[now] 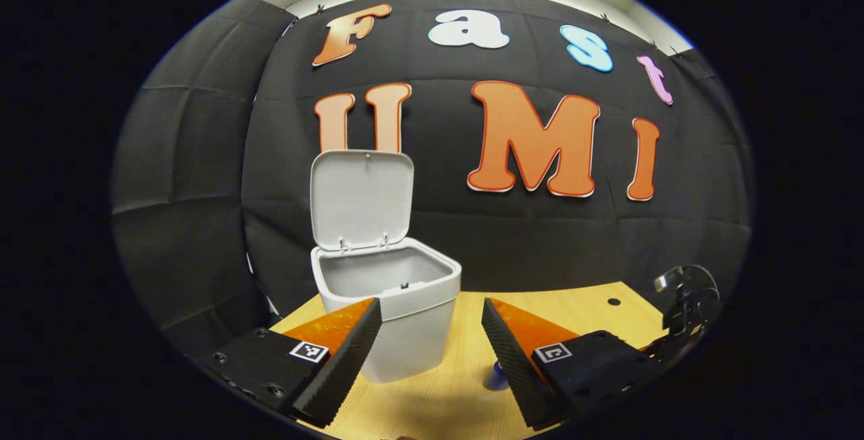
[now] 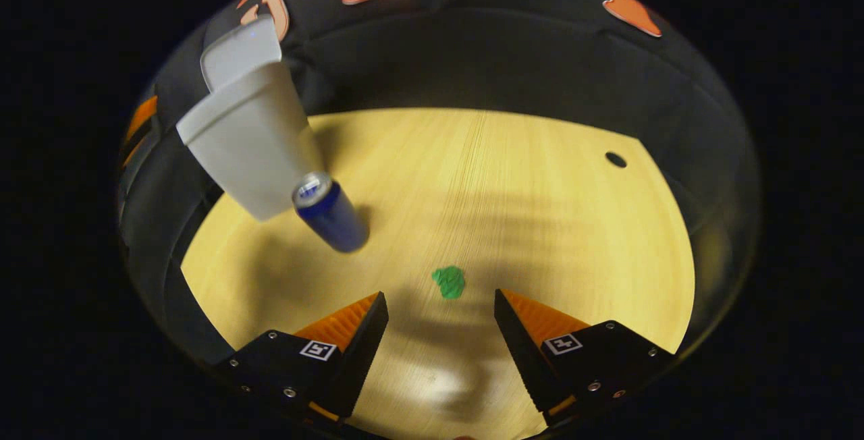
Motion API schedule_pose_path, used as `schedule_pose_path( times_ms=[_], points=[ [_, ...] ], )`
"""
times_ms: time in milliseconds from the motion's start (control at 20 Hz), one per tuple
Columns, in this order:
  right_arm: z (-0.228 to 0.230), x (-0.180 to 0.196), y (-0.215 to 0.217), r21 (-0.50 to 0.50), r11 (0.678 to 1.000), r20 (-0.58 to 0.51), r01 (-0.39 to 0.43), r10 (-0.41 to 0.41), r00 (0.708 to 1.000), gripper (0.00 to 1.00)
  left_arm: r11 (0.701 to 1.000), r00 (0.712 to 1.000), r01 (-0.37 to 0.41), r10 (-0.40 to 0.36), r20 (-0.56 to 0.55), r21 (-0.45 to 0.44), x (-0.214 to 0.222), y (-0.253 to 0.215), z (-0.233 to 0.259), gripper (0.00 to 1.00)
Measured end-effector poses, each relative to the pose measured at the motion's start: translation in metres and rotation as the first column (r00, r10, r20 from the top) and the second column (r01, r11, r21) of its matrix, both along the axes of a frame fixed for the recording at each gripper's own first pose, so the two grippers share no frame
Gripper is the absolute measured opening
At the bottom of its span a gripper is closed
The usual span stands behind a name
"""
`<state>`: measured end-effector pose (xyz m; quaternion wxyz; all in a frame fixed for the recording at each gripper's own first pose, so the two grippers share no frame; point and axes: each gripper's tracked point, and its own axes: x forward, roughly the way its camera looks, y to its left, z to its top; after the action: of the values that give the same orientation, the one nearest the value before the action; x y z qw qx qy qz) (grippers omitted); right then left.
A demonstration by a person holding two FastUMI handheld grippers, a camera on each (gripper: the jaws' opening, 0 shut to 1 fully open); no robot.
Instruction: Press the lid of the desktop garbage bin to open it, pick up the crumpled paper on the desktop and throw it into the bin, then pick up the pop can on the desktop and drop it into the bin, and finally close the garbage bin lid.
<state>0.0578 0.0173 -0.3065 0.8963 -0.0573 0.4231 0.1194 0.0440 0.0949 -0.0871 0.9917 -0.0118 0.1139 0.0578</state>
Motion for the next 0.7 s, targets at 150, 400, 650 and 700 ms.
schedule_pose_path(
  times_ms=[150,400,650,700],
  points=[
    [-0.021,0.015,-0.002,-0.058,0.998,-0.04,-0.014,0.011,0.999,0.95,0.999,0.998,-0.036,0.034,-0.053,-0.027,-0.003,0.019,-0.021,0.95],
    [-0.042,0.029,-0.004,-0.106,0.994,-0.123,-0.023,0.01,0.992,0.95,0.997,0.993,-0.077,0.076,-0.093,-0.004,0.004,0.047,-0.034,0.95],
    [-0.051,0.038,-0.008,-0.145,0.989,-0.139,0.001,-0.021,0.99,0.86,0.997,0.992,-0.07,0.073,-0.104,0.036,0.012,0.057,-0.036,0.95],
    [-0.055,0.037,-0.004,-0.13,0.992,-0.154,-0.005,-0.016,0.988,0.72,0.997,0.992,-0.067,0.07,-0.104,0.034,0.013,0.058,-0.036,0.95]
  ],
)
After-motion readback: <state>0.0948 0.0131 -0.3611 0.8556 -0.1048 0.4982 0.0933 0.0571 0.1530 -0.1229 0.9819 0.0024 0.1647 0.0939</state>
